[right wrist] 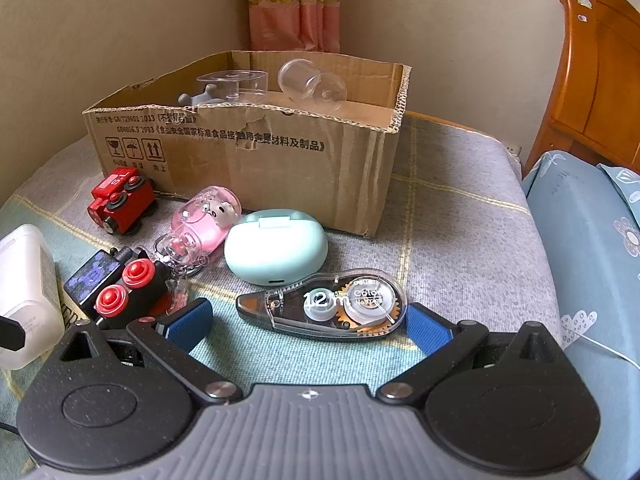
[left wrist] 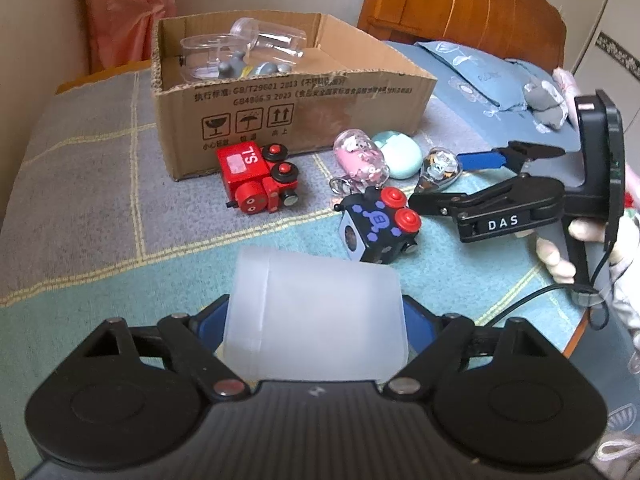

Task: Organize rigid objects
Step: 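Grasp the white plastic bottle with the left tool and lift it, then carry the white bottle over the box with the left tool and open it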

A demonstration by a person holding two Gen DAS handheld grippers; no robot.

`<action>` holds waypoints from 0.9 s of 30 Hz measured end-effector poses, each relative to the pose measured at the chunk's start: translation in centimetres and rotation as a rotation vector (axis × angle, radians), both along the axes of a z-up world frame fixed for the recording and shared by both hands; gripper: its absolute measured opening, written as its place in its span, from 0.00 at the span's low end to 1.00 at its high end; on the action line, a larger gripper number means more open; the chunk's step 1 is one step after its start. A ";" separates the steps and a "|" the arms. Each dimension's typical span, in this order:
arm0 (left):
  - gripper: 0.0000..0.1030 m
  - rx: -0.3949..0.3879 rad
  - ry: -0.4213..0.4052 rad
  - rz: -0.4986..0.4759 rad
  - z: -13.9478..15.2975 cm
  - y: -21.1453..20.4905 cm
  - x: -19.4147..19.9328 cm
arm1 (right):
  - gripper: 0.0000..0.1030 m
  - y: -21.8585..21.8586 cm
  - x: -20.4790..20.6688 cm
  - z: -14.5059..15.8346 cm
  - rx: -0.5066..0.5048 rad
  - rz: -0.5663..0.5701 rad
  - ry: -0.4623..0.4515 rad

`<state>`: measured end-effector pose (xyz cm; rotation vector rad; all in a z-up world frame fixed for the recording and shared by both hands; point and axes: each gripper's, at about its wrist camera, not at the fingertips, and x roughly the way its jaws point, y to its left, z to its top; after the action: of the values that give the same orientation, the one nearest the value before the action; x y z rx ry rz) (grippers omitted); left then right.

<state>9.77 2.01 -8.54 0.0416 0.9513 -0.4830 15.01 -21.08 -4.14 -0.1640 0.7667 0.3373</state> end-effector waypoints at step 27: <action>0.81 0.054 -0.036 -0.032 1.4 -0.5 0.0 | 0.90 -0.7 0.1 1.6 -0.019 0.048 0.046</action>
<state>9.77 1.48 -7.18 0.1147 0.9290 -0.4845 15.09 -21.83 -2.49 -0.1930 0.8125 0.3801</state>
